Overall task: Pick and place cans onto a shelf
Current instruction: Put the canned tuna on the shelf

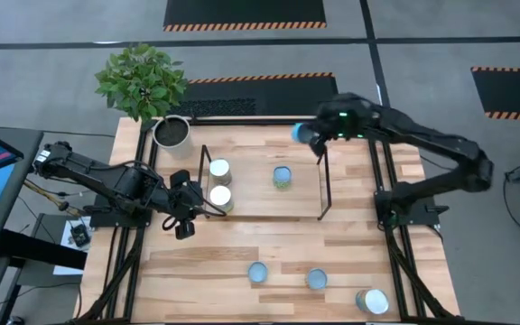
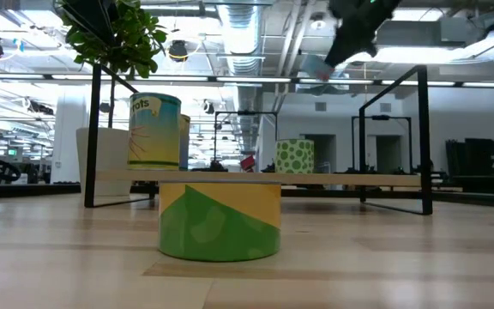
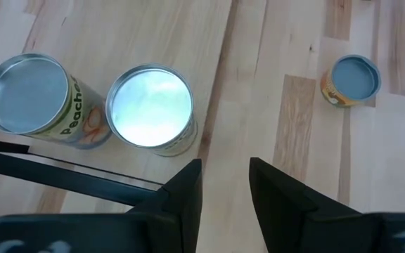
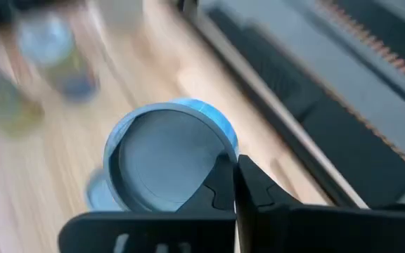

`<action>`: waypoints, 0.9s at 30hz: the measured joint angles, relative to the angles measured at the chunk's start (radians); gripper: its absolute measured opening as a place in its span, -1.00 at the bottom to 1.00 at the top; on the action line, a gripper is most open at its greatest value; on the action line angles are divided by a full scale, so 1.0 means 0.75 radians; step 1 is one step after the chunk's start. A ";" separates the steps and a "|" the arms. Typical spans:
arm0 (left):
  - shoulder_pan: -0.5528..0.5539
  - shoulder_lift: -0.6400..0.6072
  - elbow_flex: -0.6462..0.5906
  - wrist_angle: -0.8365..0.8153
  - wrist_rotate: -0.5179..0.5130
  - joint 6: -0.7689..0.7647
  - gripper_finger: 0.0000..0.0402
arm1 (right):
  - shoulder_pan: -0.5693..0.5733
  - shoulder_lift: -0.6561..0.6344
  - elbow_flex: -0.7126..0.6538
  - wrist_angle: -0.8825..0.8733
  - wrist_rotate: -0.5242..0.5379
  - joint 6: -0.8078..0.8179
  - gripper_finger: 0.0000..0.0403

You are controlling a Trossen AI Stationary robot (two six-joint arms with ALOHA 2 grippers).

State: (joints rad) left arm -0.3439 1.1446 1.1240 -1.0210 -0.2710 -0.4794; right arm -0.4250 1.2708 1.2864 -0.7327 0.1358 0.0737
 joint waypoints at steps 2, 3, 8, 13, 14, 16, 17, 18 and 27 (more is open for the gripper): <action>0.000 0.000 0.000 0.000 -0.001 -0.008 -0.48 | 0.008 0.119 0.107 -0.137 -0.005 -0.078 -0.98; 0.000 0.000 0.000 0.000 -0.001 -0.013 -0.48 | 0.012 0.179 0.161 -0.206 -0.005 -0.112 -0.98; 0.000 0.000 0.000 0.000 -0.004 -0.016 -0.48 | 0.019 0.447 0.413 -0.553 -0.010 -0.221 -0.98; 0.000 0.000 0.000 0.001 -0.004 -0.017 -0.48 | 0.025 0.616 0.539 -0.766 -0.055 -0.285 -0.98; 0.000 0.000 0.000 0.001 -0.004 -0.017 -0.48 | 0.026 0.636 0.542 -0.767 -0.086 -0.297 -0.98; 0.000 0.000 0.000 0.001 -0.004 -0.017 -0.48 | 0.038 0.673 0.543 -0.769 -0.138 -0.316 -0.98; 0.000 0.000 0.000 0.001 -0.004 -0.017 -0.48 | 0.045 0.693 0.543 -0.779 -0.145 -0.319 -0.98; 0.000 0.000 0.000 0.001 -0.004 -0.018 -0.48 | 0.051 0.713 0.543 -0.792 -0.145 -0.319 -0.98; 0.000 0.000 0.000 0.002 -0.004 -0.019 -0.48 | 0.069 0.881 0.542 -0.891 -0.148 -0.320 -0.97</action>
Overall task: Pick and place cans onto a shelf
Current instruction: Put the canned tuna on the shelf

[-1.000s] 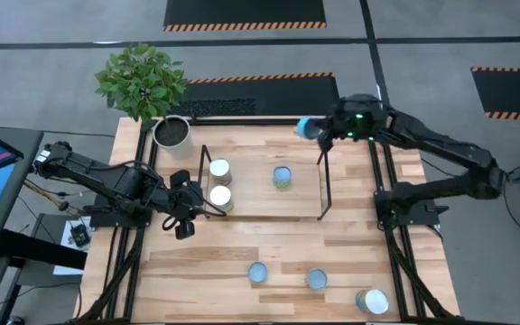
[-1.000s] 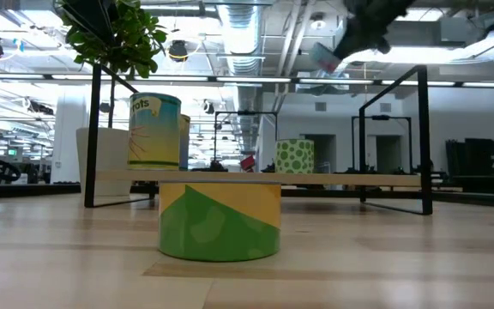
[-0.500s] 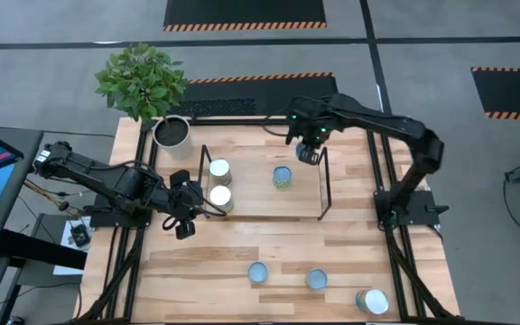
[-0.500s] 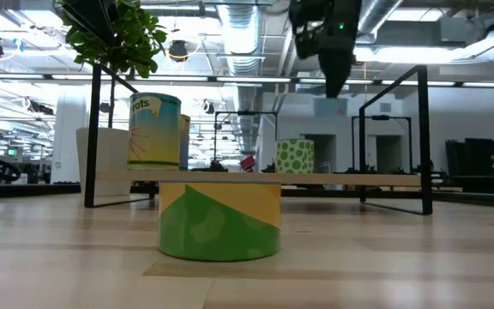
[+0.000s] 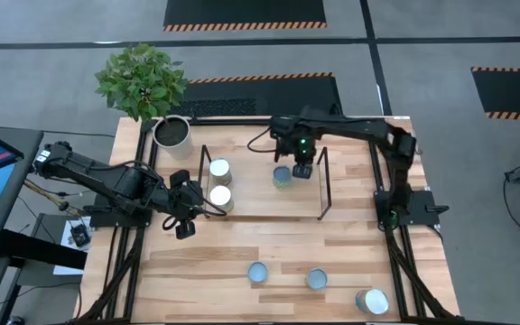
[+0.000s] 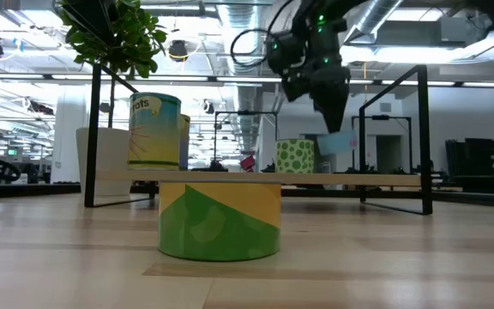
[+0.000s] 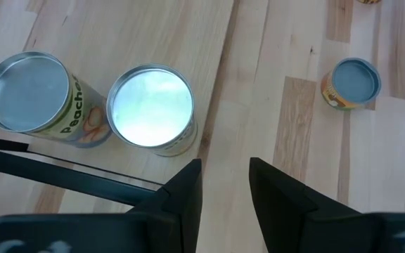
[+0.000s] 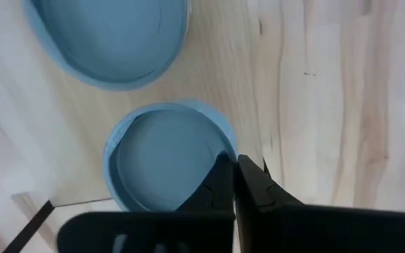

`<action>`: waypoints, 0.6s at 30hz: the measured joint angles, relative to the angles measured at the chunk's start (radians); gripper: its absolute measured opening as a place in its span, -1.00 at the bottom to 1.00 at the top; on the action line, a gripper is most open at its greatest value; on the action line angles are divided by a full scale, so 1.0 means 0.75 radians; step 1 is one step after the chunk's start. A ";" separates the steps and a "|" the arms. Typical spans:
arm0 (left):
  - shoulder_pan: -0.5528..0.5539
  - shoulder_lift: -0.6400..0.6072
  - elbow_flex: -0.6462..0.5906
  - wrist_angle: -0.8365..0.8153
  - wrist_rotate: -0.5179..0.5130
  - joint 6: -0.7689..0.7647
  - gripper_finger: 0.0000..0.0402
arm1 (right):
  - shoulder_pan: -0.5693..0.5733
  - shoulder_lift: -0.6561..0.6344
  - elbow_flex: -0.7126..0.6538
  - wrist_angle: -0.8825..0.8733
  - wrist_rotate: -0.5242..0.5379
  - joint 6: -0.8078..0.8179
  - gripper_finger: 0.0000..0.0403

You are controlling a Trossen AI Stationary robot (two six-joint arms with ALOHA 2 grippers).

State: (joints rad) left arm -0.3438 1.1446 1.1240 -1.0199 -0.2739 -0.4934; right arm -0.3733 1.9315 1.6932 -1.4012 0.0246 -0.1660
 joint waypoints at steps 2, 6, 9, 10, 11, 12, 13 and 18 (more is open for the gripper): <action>0.000 0.000 0.000 0.000 0.000 0.000 -0.48 | 0.000 0.020 0.001 0.003 0.000 0.000 -0.95; 0.000 0.000 0.000 0.000 0.000 0.000 -0.48 | 0.000 0.060 0.000 -0.007 0.000 0.000 -0.98; 0.000 0.000 0.001 0.000 0.000 0.000 -0.48 | 0.000 0.073 -0.001 -0.005 0.000 0.000 -0.97; 0.000 0.000 0.001 0.000 0.000 0.000 -0.48 | 0.000 0.072 -0.001 0.004 0.000 0.000 -0.96; 0.000 0.000 0.001 0.001 0.000 0.000 -0.48 | 0.000 0.071 -0.008 0.020 0.000 0.000 -0.94; 0.000 0.000 0.001 0.001 0.000 0.000 -0.48 | 0.000 0.069 -0.022 0.041 -0.001 0.000 -0.93; 0.000 0.000 0.001 0.001 0.000 0.000 -0.48 | 0.000 0.067 -0.040 0.053 -0.001 0.000 -0.92; 0.000 0.000 0.001 0.001 0.000 -0.007 -0.48 | 0.000 0.058 -0.077 0.068 -0.001 -0.001 -0.90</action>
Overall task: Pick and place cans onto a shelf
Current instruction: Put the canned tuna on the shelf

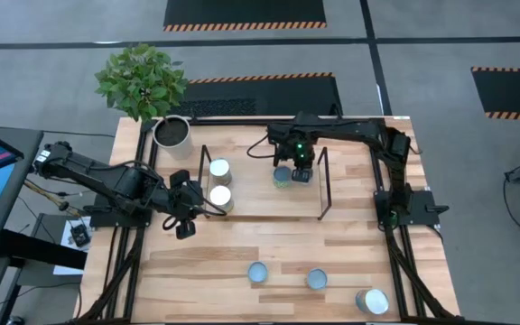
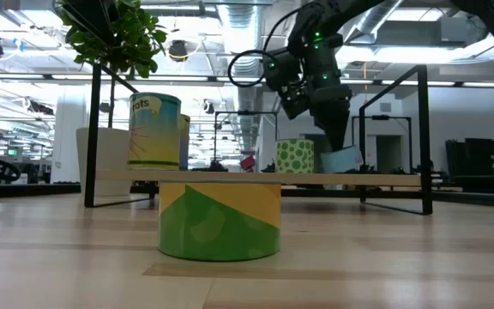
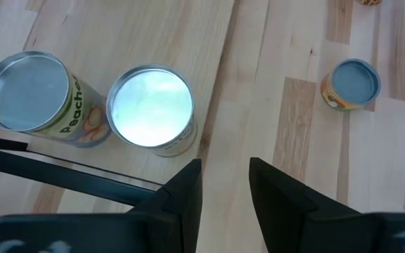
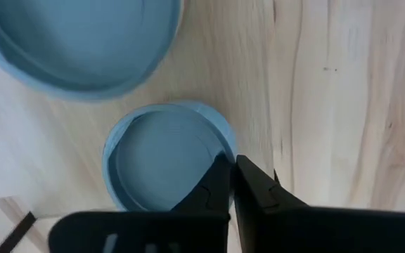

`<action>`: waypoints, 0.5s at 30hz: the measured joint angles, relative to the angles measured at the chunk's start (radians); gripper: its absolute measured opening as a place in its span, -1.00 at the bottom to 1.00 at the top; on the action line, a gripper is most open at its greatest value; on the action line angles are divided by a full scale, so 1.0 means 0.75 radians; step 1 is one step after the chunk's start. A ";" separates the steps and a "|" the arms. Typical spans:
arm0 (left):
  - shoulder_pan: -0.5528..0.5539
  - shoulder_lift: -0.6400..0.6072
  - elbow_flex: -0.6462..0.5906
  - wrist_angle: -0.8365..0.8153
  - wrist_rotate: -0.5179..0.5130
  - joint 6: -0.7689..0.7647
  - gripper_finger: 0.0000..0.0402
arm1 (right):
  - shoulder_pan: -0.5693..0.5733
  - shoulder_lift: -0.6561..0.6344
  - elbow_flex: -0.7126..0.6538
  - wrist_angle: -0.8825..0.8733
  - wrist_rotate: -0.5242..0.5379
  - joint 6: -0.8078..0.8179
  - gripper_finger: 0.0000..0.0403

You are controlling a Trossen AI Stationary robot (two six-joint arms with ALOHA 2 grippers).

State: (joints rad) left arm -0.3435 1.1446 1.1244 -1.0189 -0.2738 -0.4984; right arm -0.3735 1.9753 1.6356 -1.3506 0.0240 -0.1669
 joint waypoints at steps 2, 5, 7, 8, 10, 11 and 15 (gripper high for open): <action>0.000 0.000 0.000 0.000 -0.002 0.000 -0.48 | 0.000 0.000 -0.001 0.020 0.000 0.000 -0.89; 0.000 0.000 0.000 0.001 -0.002 0.000 -0.48 | 0.000 0.000 -0.001 0.053 -0.001 -0.001 -0.84; 0.000 0.000 0.000 0.001 -0.002 -0.003 -0.48 | 0.000 0.000 -0.001 0.063 -0.001 0.000 -0.81; 0.000 0.000 0.000 0.001 -0.002 -0.008 -0.48 | 0.000 0.000 -0.001 0.061 -0.001 0.000 -0.79; 0.000 0.000 0.000 0.001 -0.002 -0.020 -0.48 | -0.003 0.000 -0.001 0.056 -0.001 0.000 -0.75; 0.000 0.000 0.000 0.001 -0.002 -0.025 -0.48 | -0.004 0.000 -0.001 0.053 0.000 0.000 -0.73; 0.000 0.000 0.000 0.001 -0.003 -0.027 -0.48 | -0.010 -0.001 -0.001 0.017 0.000 0.000 -0.68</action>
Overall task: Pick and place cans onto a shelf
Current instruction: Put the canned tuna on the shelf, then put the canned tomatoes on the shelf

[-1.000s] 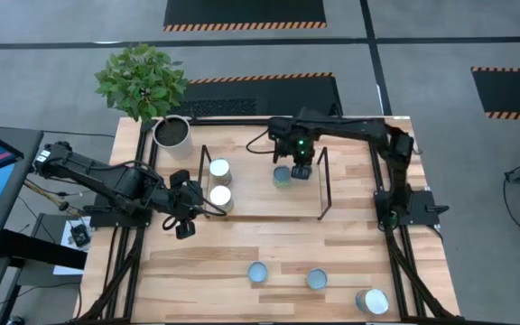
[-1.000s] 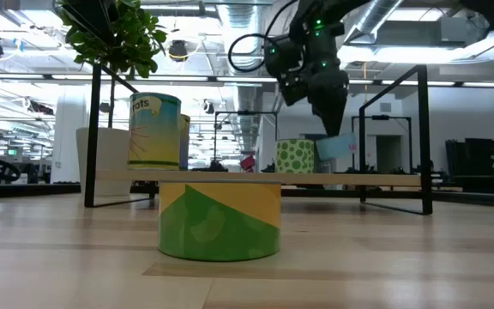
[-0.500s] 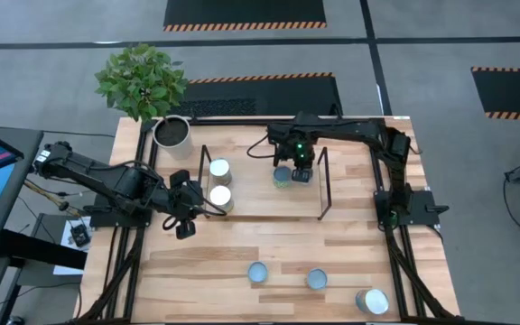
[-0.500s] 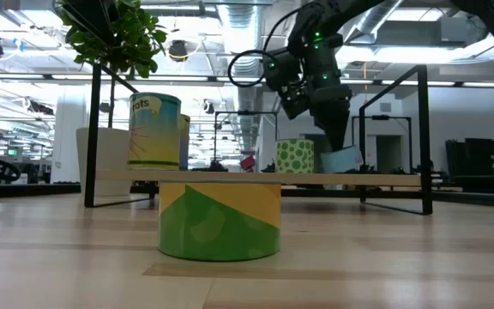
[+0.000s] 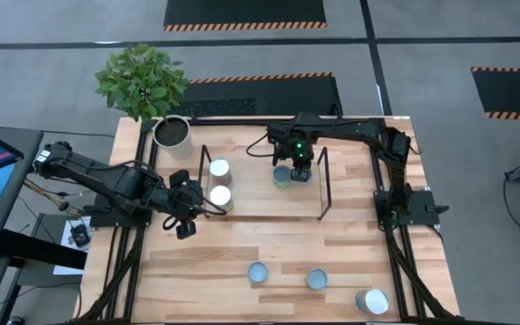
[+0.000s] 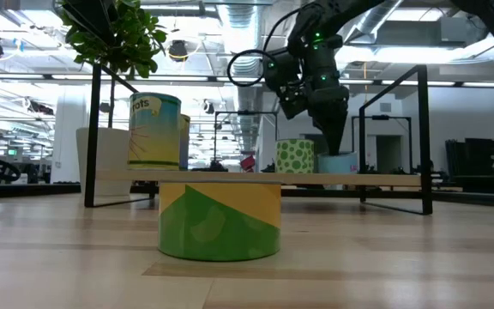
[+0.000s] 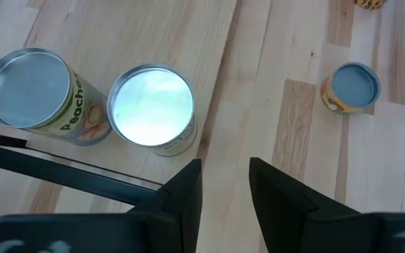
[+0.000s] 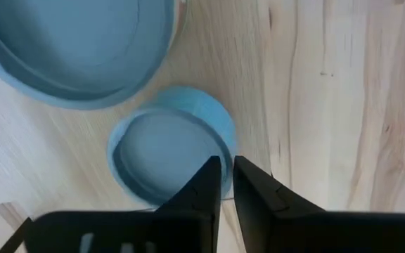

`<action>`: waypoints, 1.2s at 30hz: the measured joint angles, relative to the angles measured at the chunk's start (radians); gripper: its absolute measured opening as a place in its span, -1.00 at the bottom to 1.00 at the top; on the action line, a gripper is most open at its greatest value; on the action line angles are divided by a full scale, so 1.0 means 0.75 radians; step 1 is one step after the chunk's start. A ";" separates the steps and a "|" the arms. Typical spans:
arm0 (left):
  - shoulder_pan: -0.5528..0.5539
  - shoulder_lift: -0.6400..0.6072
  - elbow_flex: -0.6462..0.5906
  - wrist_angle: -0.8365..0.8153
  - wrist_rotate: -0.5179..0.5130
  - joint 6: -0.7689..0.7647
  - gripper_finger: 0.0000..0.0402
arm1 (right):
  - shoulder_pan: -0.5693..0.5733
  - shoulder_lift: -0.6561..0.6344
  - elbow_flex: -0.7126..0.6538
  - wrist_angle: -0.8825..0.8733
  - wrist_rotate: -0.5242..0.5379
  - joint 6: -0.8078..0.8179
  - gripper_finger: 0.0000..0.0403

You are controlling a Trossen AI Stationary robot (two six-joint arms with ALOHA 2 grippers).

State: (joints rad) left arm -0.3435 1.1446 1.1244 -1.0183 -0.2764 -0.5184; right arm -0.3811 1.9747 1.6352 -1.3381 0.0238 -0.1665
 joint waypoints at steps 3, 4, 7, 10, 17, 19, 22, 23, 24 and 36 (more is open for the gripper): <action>0.000 0.000 0.000 0.000 0.000 -0.001 -0.48 | -0.001 0.000 0.000 -0.008 0.001 0.000 -0.67; 0.000 0.000 0.000 0.000 0.000 -0.001 -0.48 | -0.002 0.000 0.000 -0.015 0.001 0.000 -0.67; 0.000 0.000 0.000 0.000 -0.001 -0.001 -0.48 | -0.001 0.000 0.000 -0.025 0.001 0.009 -0.67; 0.000 0.000 0.000 0.000 -0.001 0.000 -0.48 | -0.001 0.000 0.041 -0.052 0.001 0.031 -0.66; 0.000 0.000 0.000 0.000 -0.036 0.024 -0.48 | 0.066 -0.084 0.305 -0.208 0.077 0.118 -0.67; 0.000 0.000 0.000 0.000 -0.042 0.023 -0.48 | 0.095 -0.144 0.365 -0.270 0.075 0.203 -0.67; 0.000 0.001 0.000 0.003 -0.042 0.002 -0.48 | 0.169 -0.281 0.388 -0.309 0.069 0.391 -0.67; 0.000 0.001 0.000 0.008 -0.042 -0.005 -0.48 | 0.205 -0.338 0.379 -0.309 0.052 0.456 -0.67; 0.000 0.001 0.000 0.012 -0.042 -0.011 -0.48 | 0.246 -0.395 0.370 -0.308 0.026 0.515 -0.67; 0.000 0.001 0.000 0.071 -0.031 -0.005 -0.48 | 1.087 -0.833 0.044 -0.310 0.069 1.643 -0.67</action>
State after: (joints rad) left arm -0.3437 1.1450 1.1244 -0.9653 -0.2996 -0.5223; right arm 0.4345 1.3497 1.6684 -1.5707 0.0756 1.0659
